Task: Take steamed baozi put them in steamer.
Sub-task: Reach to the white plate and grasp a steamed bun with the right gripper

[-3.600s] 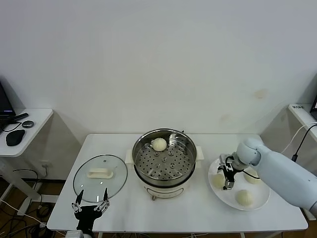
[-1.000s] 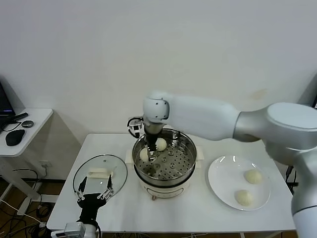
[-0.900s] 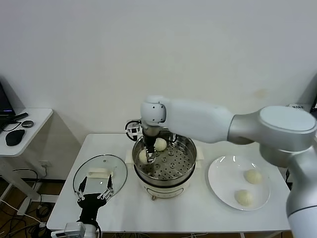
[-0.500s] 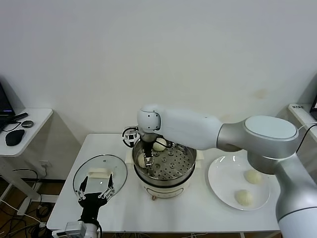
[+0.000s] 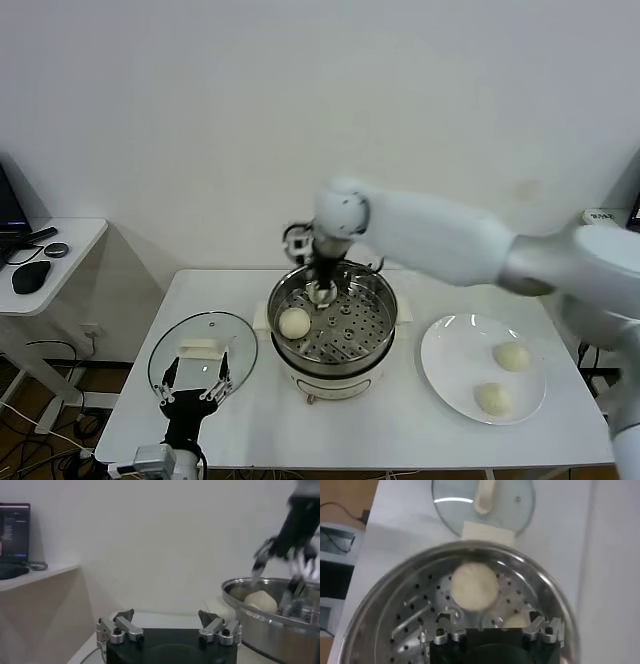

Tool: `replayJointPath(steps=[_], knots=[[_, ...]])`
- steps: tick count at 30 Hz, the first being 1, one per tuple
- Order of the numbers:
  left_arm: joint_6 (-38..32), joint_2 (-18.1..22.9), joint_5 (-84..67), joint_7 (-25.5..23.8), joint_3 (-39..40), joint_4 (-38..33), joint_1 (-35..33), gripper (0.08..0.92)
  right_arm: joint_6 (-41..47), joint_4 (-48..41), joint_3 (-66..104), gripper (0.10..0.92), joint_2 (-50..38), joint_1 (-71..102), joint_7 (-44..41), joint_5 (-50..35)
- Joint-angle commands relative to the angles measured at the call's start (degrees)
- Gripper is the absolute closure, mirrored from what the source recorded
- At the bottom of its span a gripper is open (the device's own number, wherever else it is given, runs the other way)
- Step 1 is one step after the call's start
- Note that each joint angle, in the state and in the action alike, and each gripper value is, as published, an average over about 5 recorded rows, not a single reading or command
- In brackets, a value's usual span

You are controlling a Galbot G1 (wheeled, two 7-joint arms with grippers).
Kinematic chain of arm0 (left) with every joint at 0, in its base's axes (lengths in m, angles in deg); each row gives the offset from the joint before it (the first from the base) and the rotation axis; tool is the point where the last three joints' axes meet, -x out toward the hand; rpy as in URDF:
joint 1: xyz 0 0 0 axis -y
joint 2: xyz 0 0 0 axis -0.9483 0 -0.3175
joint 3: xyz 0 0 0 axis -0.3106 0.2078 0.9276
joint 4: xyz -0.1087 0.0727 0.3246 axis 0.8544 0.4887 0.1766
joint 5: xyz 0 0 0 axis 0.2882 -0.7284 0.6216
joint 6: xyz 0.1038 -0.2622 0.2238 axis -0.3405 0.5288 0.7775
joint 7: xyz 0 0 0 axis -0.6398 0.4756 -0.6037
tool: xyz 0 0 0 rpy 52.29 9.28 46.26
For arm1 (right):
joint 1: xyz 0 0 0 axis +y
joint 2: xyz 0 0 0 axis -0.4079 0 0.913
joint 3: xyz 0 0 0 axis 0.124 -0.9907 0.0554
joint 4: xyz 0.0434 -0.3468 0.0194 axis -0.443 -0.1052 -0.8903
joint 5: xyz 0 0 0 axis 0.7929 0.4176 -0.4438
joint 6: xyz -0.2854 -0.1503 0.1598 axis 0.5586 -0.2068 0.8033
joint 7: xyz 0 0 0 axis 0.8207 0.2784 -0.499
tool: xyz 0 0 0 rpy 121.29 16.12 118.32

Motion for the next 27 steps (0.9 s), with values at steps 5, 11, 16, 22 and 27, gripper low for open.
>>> replayJointPath(steps=[5, 11, 16, 22, 27], knots=[[0.8, -0.2, -0.3, -0.6, 0.0, 1.5, 1.0, 0.177, -7.2, 15.0, 10.3, 0.203, -36.7, 2.2, -7.1, 8.2], [1.1, 0.1, -0.2, -0.9, 0.0, 2.1, 1.7, 0.177, -11.6, 18.4, 16.3, 0.203, -45.9, 18.4, -8.8, 15.8], [0.9, 0.6, 0.0, -0.7, -0.6, 2.8, 1.1, 0.177, -16.1, 17.9, 24.8, 0.203, -47.0, 36.6, -9.6, 22.0], [0.7, 1.0, 0.4, -0.5, -0.9, 3.0, 0.1, 0.177, -18.5, 15.1, 26.6, 0.203, -43.5, 42.8, -9.7, 25.9], [0.6, 1.2, 0.4, -0.4, -1.0, 3.4, 0.0, 0.177, -19.2, 13.7, 26.4, 0.203, -41.8, 43.2, -8.7, 26.4]])
